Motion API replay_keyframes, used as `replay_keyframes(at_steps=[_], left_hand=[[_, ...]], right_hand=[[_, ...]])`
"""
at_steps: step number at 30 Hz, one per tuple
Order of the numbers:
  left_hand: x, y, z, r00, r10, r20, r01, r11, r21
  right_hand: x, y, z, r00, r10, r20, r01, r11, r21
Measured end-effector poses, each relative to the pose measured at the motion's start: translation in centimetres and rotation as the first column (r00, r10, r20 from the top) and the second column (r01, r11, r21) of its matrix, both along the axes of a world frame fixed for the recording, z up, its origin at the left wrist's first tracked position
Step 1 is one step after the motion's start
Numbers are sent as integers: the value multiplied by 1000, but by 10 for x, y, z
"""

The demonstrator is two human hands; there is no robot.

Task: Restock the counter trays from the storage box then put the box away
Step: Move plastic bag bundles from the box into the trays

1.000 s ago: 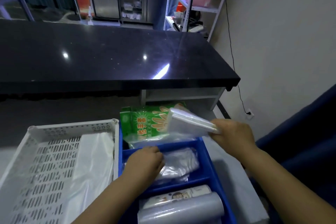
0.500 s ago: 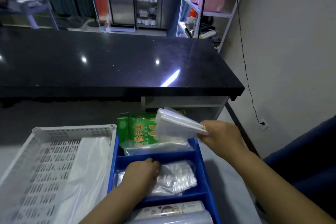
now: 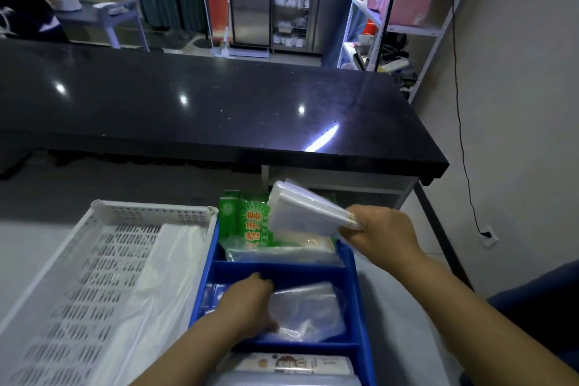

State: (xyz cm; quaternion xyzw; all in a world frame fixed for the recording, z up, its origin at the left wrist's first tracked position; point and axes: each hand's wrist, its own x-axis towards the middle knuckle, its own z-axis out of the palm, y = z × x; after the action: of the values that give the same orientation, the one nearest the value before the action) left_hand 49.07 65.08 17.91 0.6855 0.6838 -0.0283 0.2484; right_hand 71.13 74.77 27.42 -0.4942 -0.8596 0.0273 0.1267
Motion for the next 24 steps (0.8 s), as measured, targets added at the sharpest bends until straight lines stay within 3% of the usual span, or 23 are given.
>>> replay_keyframes(at_steps=[9,14,17,19,24], left_hand=[[1,-17,20,991,-30,130,36,998,-51],[9,-41,29,980,-148,-131,166,976,138],[11,-52,40,930,-255,-266,313,928,203],[12,-54,44,924,-246,-293,329,901,282],[14,-54,32,939,-254,-232,295,941,164]], right_hand=[[-40,-11,-1,993,110,-51,-114,991,-77],[-62,-27,-20,978,194,77,-184,975,-125],[-67,-37,-34,963,206,173,-169,964,-204],[-71,-42,-42,940,237,244,-178,954,-243],[-75,-52,-58,904,329,271,-194,884,-426]])
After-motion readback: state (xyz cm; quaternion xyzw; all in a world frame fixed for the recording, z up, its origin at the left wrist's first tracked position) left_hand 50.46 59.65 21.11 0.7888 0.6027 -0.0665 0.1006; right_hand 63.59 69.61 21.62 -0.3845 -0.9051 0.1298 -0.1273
